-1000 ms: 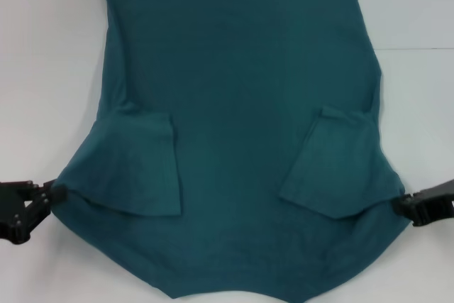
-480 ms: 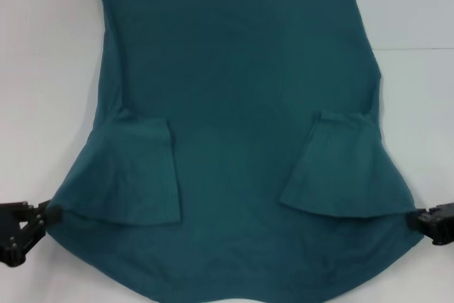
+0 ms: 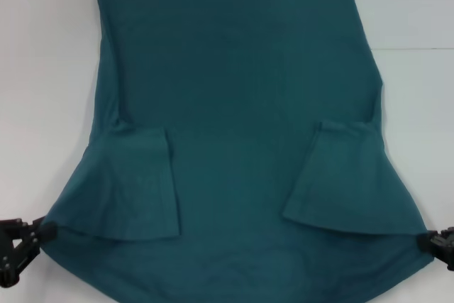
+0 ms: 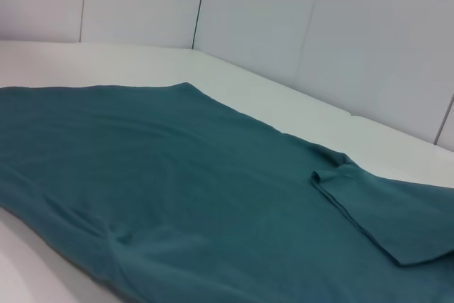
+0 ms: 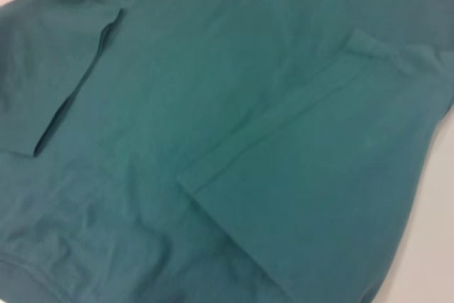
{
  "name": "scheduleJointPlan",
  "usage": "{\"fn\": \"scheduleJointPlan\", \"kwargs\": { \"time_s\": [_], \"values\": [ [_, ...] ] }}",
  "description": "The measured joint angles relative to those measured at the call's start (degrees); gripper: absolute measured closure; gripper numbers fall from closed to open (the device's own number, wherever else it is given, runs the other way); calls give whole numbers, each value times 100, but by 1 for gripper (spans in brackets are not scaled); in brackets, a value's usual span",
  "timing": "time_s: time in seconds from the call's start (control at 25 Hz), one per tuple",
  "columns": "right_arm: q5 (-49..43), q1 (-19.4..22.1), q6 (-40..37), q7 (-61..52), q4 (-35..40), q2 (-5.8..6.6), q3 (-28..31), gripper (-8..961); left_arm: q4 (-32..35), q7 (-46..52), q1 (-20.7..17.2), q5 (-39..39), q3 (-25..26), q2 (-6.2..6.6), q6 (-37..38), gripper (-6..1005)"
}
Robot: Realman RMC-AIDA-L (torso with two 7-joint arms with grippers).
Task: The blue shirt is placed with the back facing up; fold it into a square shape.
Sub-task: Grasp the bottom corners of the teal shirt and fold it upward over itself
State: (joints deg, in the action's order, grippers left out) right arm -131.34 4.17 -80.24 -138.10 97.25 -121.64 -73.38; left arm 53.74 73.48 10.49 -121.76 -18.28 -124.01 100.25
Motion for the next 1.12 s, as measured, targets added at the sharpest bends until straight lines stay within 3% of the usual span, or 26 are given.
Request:
{"fn": "scheduleJointPlan", "kwargs": {
  "time_s": [0.48, 0.68, 1.12],
  "values": [
    [554, 547, -4, 456, -28, 0, 185, 937, -56, -175, -153, -7, 6, -26, 82, 955],
    [753, 704, -61, 566, -31, 0, 210, 937, -57, -243, -226, -6, 207, -27, 435, 955],
    [917, 532, -43, 553, -30, 5, 243, 938, -48, -185, -151, -6, 391, 0, 581, 955]
  ]
}}
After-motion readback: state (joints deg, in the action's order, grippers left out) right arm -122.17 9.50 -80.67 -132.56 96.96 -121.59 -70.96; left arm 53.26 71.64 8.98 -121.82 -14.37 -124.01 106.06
